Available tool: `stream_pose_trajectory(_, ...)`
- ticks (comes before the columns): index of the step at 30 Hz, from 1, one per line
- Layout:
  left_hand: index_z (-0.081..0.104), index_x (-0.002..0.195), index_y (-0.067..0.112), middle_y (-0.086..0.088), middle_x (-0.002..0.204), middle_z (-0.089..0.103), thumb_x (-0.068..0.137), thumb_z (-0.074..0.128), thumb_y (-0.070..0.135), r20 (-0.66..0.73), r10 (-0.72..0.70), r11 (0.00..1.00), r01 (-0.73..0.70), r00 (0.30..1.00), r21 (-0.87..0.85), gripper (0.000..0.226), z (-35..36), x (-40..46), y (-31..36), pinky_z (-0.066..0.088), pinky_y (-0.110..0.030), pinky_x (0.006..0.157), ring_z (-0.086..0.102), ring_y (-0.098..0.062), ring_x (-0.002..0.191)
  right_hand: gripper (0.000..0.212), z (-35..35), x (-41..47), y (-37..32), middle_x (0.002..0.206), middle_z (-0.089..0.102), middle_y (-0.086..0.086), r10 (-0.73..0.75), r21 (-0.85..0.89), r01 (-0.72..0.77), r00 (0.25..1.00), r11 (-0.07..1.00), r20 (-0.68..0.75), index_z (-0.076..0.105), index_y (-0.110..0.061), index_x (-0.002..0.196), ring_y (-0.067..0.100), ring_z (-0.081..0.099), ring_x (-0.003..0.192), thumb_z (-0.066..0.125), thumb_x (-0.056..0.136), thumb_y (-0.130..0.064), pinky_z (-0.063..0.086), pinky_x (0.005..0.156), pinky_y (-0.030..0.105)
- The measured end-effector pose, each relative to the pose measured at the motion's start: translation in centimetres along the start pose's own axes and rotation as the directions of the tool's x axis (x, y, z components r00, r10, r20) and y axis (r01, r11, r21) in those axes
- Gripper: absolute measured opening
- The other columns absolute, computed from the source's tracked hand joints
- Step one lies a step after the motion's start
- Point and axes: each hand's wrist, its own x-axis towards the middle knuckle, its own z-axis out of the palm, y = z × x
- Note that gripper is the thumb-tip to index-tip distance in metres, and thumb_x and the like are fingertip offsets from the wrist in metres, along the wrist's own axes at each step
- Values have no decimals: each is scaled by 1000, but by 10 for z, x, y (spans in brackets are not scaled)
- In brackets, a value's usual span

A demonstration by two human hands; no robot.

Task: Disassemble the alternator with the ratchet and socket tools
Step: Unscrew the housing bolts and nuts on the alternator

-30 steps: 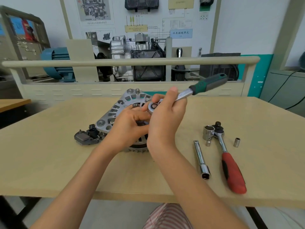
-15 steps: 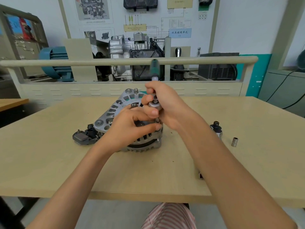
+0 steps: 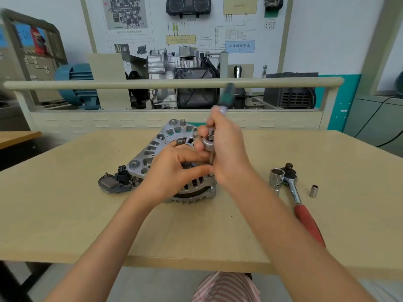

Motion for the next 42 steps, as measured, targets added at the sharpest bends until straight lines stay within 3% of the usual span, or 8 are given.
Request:
stream_pose_trajectory(4, 63, 76, 48, 21, 68, 64, 70, 67, 27, -17, -12, 998, 13, 1000, 55, 22, 0, 1, 3, 36, -28, 96, 60, -5, 81, 31, 11, -26, 25, 52, 56, -10, -271, 172, 345, 897, 922, -348, 39, -17, 77, 10, 55, 50, 28, 103, -30, 45, 49, 19)
stream_pose_trajectory(11, 66, 75, 39, 22, 66, 62, 72, 71, 29, -15, -29, 997, 30, 999, 65, 11, 1, 1, 2, 37, -28, 91, 55, -1, 73, 26, 9, -28, 17, 52, 58, -7, -215, 307, 311, 927, 899, -308, 43, -17, 83, 6, 60, 55, 27, 103, -16, 51, 59, 22)
stream_pose_trajectory(14, 63, 75, 41, 26, 66, 60, 72, 69, 31, -7, -18, 994, 19, 1000, 105, 12, 1, 2, 1, 36, -33, 95, 53, 0, 73, 23, 7, -17, 8, 54, 46, -4, -150, 303, 220, 959, 927, -240, 43, -17, 85, 7, 52, 43, 29, 103, -13, 48, 52, 22)
stream_pose_trajectory(20, 71, 77, 26, 19, 75, 66, 69, 59, 50, 21, -21, 999, 21, 1000, 43, 28, 0, 2, 4, 39, -29, 83, 54, -1, 81, 18, 0, -1, -7, 42, 40, -8, 67, -73, -64, 997, 995, 38, 46, -14, 85, 7, 37, 32, 35, 100, -13, 28, 34, 15)
stream_pose_trajectory(25, 71, 75, 31, 10, 80, 69, 72, 72, 30, 33, -19, 1000, 20, 999, -18, 3, -2, 2, 1, 45, -22, 84, 59, -2, 86, 30, -3, 12, -20, 37, 34, -11, 349, -383, -222, 886, 897, 306, 48, -13, 79, 3, 30, 27, 38, 100, -33, 18, 29, 13)
stream_pose_trajectory(28, 65, 76, 44, 24, 81, 67, 74, 76, 19, 42, -1, 1000, 2, 999, -29, 27, -3, 3, -2, 43, -11, 82, 59, 5, 89, 30, -4, 14, -23, 37, 32, -11, 431, -409, -270, 818, 872, 380, 47, -13, 81, 1, 30, 26, 36, 101, -33, 17, 28, 13)
stream_pose_trajectory(38, 73, 85, 30, 9, 87, 71, 69, 66, 42, 15, -25, 999, 24, 1000, 21, 21, 2, 1, 1, 40, -33, 93, 55, -1, 90, 29, -11, 3, -10, 42, 38, -9, 141, -185, -91, 950, 978, 278, 47, -13, 79, 5, 34, 29, 37, 101, -29, 21, 30, 14)
stream_pose_trajectory(42, 69, 83, 35, 9, 83, 71, 74, 72, 28, -8, -10, 998, 11, 1000, 64, 11, 2, 1, 0, 33, -31, 98, 56, -8, 87, 29, -7, -4, 3, 43, 41, -8, -90, 5, 90, 992, 996, 83, 45, -12, 78, 8, 38, 32, 36, 102, -27, 27, 31, 15)
